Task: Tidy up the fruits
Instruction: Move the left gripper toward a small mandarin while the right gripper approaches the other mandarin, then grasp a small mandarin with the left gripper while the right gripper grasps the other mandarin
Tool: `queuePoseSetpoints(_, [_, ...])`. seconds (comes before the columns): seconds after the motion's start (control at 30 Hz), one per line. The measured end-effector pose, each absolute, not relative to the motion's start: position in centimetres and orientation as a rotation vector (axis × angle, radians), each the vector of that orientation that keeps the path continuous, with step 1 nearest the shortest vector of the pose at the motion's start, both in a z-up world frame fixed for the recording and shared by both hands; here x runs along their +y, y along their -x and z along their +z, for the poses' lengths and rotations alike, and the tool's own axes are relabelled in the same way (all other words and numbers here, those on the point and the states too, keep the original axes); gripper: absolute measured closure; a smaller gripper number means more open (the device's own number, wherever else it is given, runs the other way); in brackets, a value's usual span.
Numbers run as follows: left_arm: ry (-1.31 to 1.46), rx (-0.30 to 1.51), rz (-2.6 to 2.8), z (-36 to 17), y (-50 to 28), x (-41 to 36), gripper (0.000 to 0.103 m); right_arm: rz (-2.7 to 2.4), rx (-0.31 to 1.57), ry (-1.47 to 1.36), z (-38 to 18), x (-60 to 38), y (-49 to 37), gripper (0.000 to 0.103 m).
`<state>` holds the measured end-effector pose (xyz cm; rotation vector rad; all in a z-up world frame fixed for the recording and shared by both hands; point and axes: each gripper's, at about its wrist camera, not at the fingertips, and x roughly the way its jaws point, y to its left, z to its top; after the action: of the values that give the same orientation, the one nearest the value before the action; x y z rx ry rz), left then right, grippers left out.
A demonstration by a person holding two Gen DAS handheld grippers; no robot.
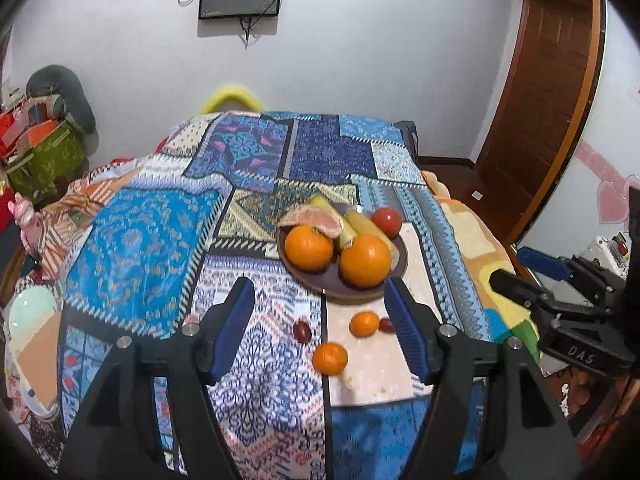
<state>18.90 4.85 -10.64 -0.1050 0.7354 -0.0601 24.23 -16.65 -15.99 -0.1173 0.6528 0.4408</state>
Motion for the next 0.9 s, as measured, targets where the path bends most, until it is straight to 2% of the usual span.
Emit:
queuePoseSetpoints(0.7, [0.104, 0.997, -0.106, -22.0, -22.1, 3.0, 0.036, 0.485, 0.816, 0.152, -23.6, -14.1, -25.9, 0.047])
queuePoseSetpoints(0.9, [0.106, 1.044, -0.124, -24.2, -23.3, 2.8, 0.05, 0.512, 0.832, 0.139, -24.2, -13.7, -27.0, 0.047])
